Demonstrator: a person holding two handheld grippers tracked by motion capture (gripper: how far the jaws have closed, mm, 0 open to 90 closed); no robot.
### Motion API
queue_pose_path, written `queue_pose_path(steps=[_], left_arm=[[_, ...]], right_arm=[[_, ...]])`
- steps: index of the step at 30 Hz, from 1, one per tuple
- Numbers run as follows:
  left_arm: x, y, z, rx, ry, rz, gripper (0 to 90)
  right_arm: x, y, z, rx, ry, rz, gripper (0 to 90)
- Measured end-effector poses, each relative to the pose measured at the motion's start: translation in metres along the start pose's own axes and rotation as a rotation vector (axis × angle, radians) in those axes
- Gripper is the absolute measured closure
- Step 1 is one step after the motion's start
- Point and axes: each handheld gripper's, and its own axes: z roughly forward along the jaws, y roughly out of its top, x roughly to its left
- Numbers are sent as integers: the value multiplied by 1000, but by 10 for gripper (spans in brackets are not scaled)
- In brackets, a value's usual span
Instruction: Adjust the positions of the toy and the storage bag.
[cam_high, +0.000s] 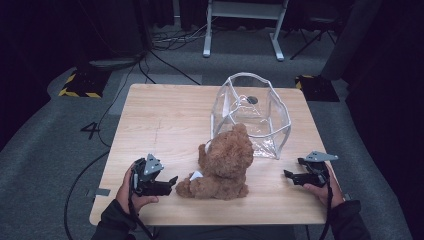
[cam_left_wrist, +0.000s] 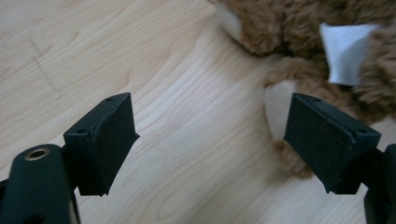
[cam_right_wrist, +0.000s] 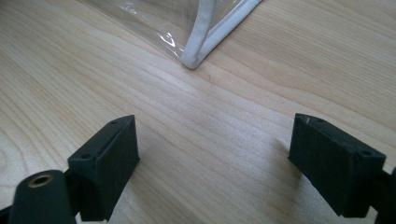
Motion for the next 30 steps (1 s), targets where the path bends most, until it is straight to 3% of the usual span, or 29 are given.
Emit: queue_pose_path(steps=[9,15,30], left_arm=[[-14,18,2,-15,-11,18,178],[-20,28,-2,-49,-29,4,176],[-48,47,-12,-102,-116,56,169]], right_arm=[[0,0,0,-1,1,0,155],[0,0,0,-1,0,1,155],[0,0,0,0,1,-1,155]])
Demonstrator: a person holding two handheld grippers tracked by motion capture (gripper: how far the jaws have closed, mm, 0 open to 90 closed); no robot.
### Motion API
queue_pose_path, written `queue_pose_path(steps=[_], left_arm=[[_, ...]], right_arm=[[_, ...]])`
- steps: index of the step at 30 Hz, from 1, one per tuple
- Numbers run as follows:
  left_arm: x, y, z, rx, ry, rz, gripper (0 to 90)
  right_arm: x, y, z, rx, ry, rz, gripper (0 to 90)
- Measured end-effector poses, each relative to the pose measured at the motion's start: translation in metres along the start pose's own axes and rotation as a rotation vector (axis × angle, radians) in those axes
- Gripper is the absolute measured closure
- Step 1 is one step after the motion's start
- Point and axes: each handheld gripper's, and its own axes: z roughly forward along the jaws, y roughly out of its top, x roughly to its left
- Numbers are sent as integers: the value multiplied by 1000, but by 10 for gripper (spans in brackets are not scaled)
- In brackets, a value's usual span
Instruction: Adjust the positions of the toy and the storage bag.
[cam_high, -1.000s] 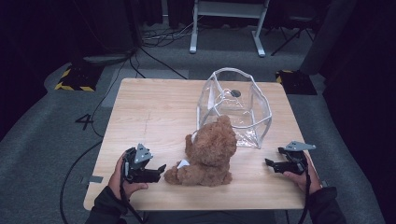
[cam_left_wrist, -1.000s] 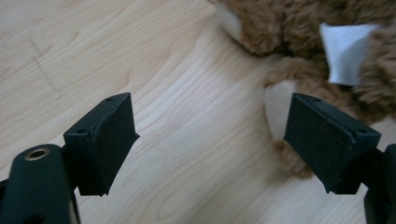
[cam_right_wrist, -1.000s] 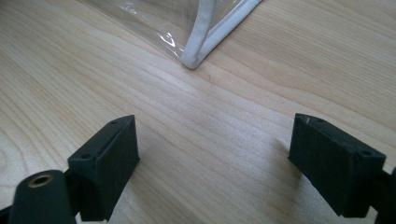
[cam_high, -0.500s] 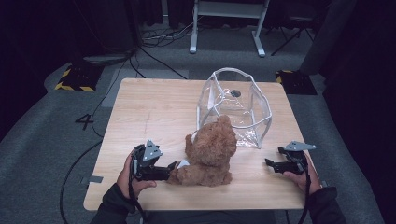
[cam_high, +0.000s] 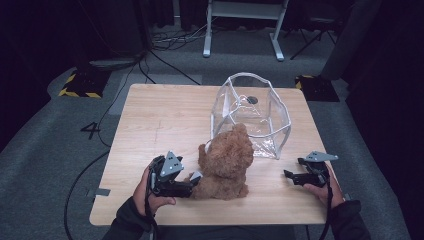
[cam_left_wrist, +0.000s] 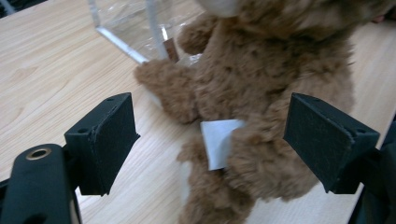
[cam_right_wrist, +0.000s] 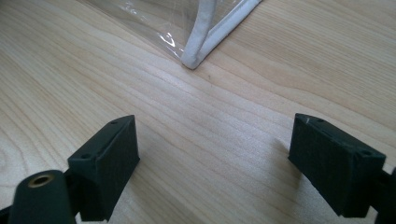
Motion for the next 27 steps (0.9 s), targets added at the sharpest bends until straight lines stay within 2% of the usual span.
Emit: queue_pose_path(steps=[6,17,23,27], left_arm=[[-11,6,5,8,-23,23,166],[-23,14,20,23,-68,36,164],[-30,19,28,23,-70,48,161],[-33,24,38,26,-64,39,161]], right_arm=[[0,0,0,0,0,0,155],[0,0,0,0,-1,1,155],[0,0,0,0,-1,2,155],[0,0,0,0,0,1,155]])
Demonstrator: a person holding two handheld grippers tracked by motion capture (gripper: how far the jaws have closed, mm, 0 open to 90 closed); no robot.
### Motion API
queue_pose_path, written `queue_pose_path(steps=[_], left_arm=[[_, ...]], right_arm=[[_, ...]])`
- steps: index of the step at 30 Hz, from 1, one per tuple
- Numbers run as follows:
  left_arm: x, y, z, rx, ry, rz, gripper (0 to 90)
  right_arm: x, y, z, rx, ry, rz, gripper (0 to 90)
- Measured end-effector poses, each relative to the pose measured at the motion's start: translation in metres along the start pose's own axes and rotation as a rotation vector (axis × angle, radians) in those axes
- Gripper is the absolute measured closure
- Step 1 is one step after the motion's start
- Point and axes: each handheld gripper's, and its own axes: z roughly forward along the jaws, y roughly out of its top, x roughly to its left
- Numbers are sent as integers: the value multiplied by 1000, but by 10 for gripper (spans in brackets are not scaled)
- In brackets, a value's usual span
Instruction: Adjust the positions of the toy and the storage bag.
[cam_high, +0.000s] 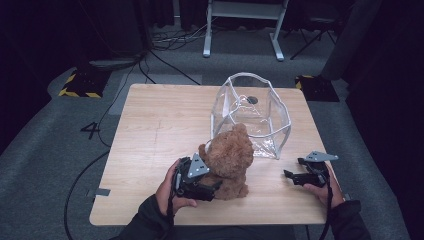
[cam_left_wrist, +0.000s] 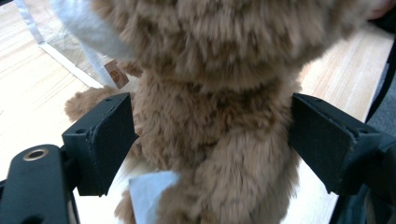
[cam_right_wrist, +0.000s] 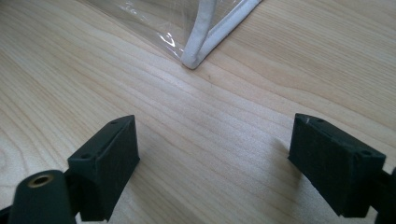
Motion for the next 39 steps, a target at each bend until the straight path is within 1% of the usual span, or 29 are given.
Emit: queue_pose_path(steps=[3,6,8,9,10,11,12,14,16,18,19,21,23,26,28,29,32,34,37,39], left_arm=[[0,3,6,-1,-10,0,159],[1,5,10,1,-7,-2,158],[1,6,16,-1,-13,-20,158],[1,6,16,-1,-13,-20,157],[1,7,19,3,-19,-27,157],[1,7,19,3,-19,-27,157],[0,7,24,11,-21,-27,157],[-1,7,27,21,-25,-27,156],[-2,7,29,18,-21,-37,155],[-4,7,32,24,-20,-33,155],[-5,7,34,22,-15,-38,152],[-5,8,37,19,-4,-38,135],[-7,9,40,19,-1,-49,120],[-8,9,42,25,-1,-46,104],[-9,11,44,30,11,-36,95],[-9,11,45,29,18,-39,91],[-8,12,46,30,17,-53,74],[-8,11,49,28,7,-67,69],[-9,11,51,29,11,-70,62],[-9,12,54,38,11,-65,61]], right_arm=[[0,0,0,-1,-1,-1,155],[0,0,0,-1,-1,-1,155],[0,0,0,0,0,0,155],[0,0,0,0,0,0,155],[0,0,0,-1,-1,0,155],[0,0,0,-1,-1,0,155],[0,0,0,0,0,0,155],[0,0,0,0,-1,0,155],[0,0,0,0,-1,0,155],[0,0,0,-1,-1,1,155],[0,0,0,-2,-1,-1,155],[0,0,0,-1,-1,-1,155],[0,0,0,0,0,0,155],[0,0,0,-2,-1,1,155],[0,0,0,-1,0,1,155],[0,0,0,-1,-1,1,155],[0,0,0,-1,-1,-1,155],[0,0,0,0,-1,0,155],[0,0,0,0,0,-1,155],[0,0,0,-1,-1,0,155]])
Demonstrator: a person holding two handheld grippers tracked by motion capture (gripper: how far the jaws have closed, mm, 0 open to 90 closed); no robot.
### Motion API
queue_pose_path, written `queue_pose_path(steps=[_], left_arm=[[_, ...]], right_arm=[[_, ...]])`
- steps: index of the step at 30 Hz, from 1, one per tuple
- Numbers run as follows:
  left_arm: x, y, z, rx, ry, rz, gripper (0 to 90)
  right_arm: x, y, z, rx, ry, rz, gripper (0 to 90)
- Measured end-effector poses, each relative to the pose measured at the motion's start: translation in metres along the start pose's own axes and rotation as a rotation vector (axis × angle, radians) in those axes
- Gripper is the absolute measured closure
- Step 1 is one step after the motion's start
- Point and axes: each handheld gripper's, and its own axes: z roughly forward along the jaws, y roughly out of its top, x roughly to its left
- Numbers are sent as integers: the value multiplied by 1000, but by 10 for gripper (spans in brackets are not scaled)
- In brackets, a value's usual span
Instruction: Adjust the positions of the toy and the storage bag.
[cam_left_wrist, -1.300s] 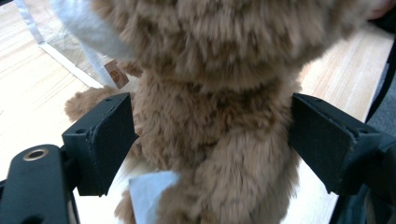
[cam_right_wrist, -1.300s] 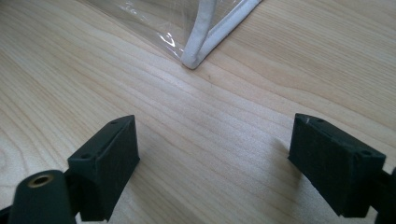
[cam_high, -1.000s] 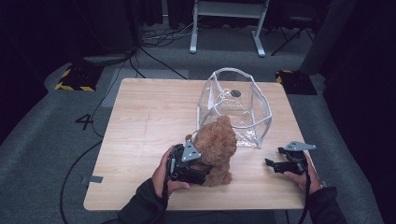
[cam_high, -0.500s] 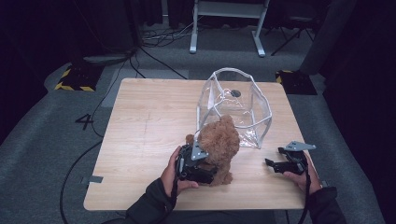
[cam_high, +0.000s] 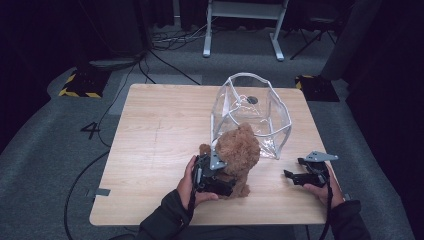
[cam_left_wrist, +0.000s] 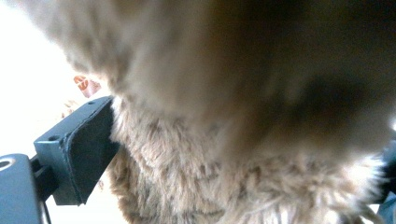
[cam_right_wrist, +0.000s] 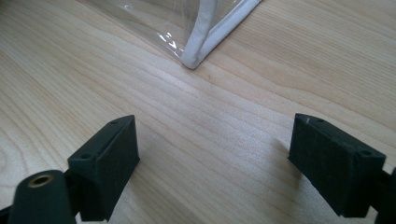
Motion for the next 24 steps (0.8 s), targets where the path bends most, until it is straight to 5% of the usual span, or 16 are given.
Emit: queue_pose_path(steps=[5,24], left_arm=[[3,-2,2,4,-10,12,72],[17,-16,-10,15,-8,78,451]], right_arm=[[0,0,0,-1,0,0,155],[0,0,0,1,0,0,155]])
